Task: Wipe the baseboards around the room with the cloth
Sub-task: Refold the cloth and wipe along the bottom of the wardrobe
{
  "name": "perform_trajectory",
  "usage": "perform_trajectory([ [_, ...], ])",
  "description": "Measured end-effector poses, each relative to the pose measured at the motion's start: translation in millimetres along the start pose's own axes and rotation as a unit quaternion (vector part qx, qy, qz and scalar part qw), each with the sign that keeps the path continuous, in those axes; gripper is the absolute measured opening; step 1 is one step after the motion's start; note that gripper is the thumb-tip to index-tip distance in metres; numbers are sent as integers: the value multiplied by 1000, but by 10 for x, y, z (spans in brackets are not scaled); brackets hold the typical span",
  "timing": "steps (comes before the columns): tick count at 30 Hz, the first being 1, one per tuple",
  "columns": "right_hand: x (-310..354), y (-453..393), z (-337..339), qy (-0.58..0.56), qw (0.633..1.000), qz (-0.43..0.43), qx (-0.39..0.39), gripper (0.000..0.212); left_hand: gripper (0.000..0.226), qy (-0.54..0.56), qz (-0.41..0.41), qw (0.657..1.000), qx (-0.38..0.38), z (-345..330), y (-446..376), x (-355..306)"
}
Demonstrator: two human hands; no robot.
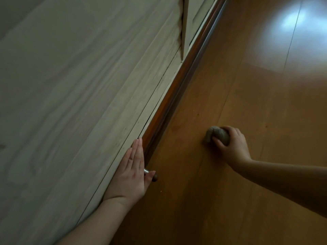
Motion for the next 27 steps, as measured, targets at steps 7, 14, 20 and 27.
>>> perform_trajectory([
  [7,-573,55,455,42,999,10,-28,57,78,-6,-4,1000,6,-18,12,2],
  [14,-823,126,309,83,995,31,-51,78,83,-17,-2,1000,9,-4,15,7],
  [20,-880,119,260,101,993,49,-41,76,82,-10,4,1000,-14,158,-441,-151],
  [27,-868,116,257,119,991,55,-34,74,71,-89,-69,993,37,-20,-1273,-196],
])
Point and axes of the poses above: each hand's wrist, its own y-axis away from the middle knuckle, its own z-axis out of the back of the hand, x = y × z, the point moved 5 cm from there along -y, towards the middle knuckle, and after that the axes turned 10 degrees about -x, right-handed, at the moved point
